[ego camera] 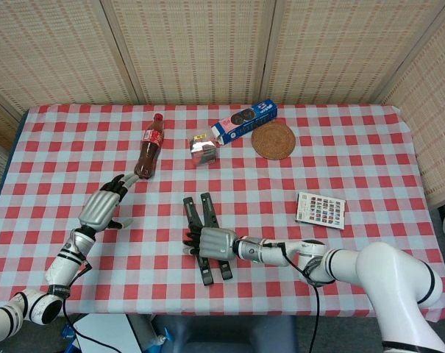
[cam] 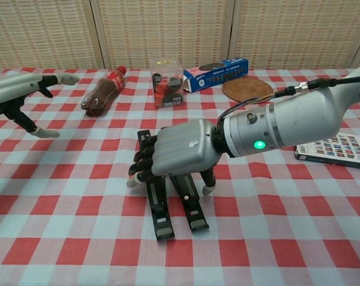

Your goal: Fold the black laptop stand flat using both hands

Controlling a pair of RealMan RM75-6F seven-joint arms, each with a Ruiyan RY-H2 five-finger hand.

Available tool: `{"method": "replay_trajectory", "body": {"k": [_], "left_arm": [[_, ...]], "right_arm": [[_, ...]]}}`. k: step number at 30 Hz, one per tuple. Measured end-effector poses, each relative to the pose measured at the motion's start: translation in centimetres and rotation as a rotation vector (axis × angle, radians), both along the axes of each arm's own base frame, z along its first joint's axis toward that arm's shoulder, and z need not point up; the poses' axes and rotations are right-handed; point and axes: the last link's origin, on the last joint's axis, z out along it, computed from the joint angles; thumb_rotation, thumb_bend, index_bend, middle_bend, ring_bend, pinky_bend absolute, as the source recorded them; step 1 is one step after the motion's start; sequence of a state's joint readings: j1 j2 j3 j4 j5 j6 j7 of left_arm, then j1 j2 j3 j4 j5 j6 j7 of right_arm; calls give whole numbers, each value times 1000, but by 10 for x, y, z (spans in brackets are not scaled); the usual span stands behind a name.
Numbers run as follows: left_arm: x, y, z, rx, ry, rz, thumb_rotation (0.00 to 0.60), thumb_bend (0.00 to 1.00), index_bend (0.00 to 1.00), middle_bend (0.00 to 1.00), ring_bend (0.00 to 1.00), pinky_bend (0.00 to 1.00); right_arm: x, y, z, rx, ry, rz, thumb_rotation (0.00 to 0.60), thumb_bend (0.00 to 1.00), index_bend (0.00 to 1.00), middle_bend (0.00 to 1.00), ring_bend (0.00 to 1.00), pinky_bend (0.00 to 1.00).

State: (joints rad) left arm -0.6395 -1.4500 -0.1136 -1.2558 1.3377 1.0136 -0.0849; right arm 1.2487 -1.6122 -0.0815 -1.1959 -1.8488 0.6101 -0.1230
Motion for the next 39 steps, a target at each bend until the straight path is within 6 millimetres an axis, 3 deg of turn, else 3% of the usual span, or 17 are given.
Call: {"method": "replay_trajectory", "body": {"k": [6,19,24,26,30,33,39], "left_arm": [[-3,0,1,1,-3,7,600,195,0,0,0,174],[-4,-2,2,3,-2,2,600,195,0,0,0,173],[-1,-1,1,4,-3,-3,600,195,0,0,0,172],[-1,-1,1,5,-2,-4,600,195,0,0,0,172],[-1,-1,2,9,6,-6,600,195,0,0,0,172],[-1,0,5,17,10,-6,600,195,0,0,0,172],[-3,-3,13,35,15,6,600,195,0,0,0,172]], "right_arm": [[1,-1,-3,2,13,0,600,134,71,121,0,0],[2,-3,0,-4,-14,4,600,299,323,317,0,0],[2,-4,2,-7,-39,6,600,303,343,329,0,0],[2,-5,2,-10,-41,7,600,286,315,281,0,0],[1,-5,3,-24,-54,-12,600,135,15,40,0,0],[1,-6,6,-49,-90,-43,600,74,0,0,0,0],[-4,-7,26,-103,-206,-145,600,67,0,0,0,0]]}}
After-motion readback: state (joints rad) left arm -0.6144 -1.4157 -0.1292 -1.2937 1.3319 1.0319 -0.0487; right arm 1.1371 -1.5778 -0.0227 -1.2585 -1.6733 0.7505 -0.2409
